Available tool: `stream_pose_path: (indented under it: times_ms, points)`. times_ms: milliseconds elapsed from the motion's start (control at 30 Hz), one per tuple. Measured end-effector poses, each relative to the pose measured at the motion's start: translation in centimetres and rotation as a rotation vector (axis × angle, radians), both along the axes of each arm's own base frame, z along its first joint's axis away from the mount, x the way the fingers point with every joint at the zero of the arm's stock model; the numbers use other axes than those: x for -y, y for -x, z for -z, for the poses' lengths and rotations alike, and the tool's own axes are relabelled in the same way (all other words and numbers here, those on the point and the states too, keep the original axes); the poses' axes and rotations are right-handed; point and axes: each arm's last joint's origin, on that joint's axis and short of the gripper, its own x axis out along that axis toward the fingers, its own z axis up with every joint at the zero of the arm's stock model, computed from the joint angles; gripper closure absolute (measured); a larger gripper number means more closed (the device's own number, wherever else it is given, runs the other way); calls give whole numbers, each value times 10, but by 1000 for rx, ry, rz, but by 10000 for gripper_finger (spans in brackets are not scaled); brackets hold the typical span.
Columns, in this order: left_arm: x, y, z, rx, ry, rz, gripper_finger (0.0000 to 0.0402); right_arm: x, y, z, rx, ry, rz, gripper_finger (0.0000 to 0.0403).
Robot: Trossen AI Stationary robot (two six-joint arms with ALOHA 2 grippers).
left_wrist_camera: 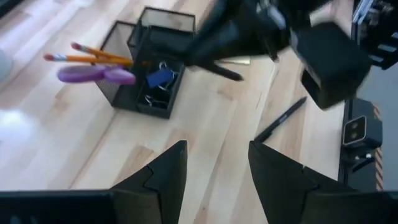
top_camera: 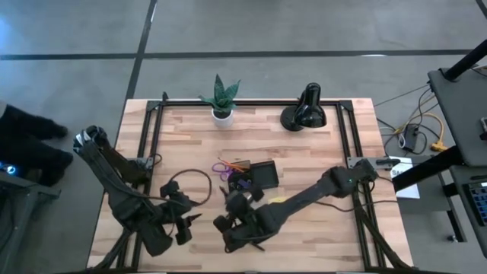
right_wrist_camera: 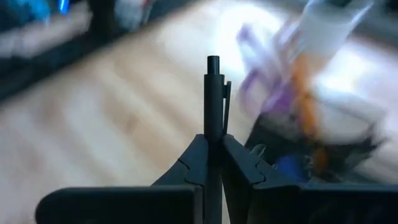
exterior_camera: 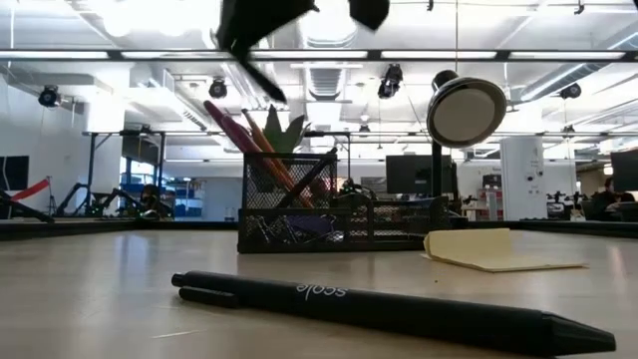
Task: Pick and place office supplies into organizer
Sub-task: Put the right pen into the desk organizer
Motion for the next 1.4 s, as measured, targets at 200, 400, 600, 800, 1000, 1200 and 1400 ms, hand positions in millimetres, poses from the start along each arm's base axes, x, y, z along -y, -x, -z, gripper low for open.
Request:
stream_pose_path:
  times_ms: [200,400,600,800,1000,1200,1400]
  points:
    - [-9,7,-11,30,-16,28,244,28,2,-36,152,186,153,389]
    - [-9,16,-17,36,-37,92,244,61,-6,-43,193,266,269,390]
    - [-8,28,-25,59,-88,188,244,78,-12,-22,136,299,300,390]
    - [-20,30,-34,138,-203,156,244,90,-10,7,137,368,366,390]
    - [-31,34,-37,118,-277,184,244,97,-2,40,191,370,427,390]
    - [-40,30,-36,95,-306,148,244,91,-1,65,181,362,399,390]
    - [-40,28,-35,89,-306,139,244,76,-2,79,152,337,324,377]
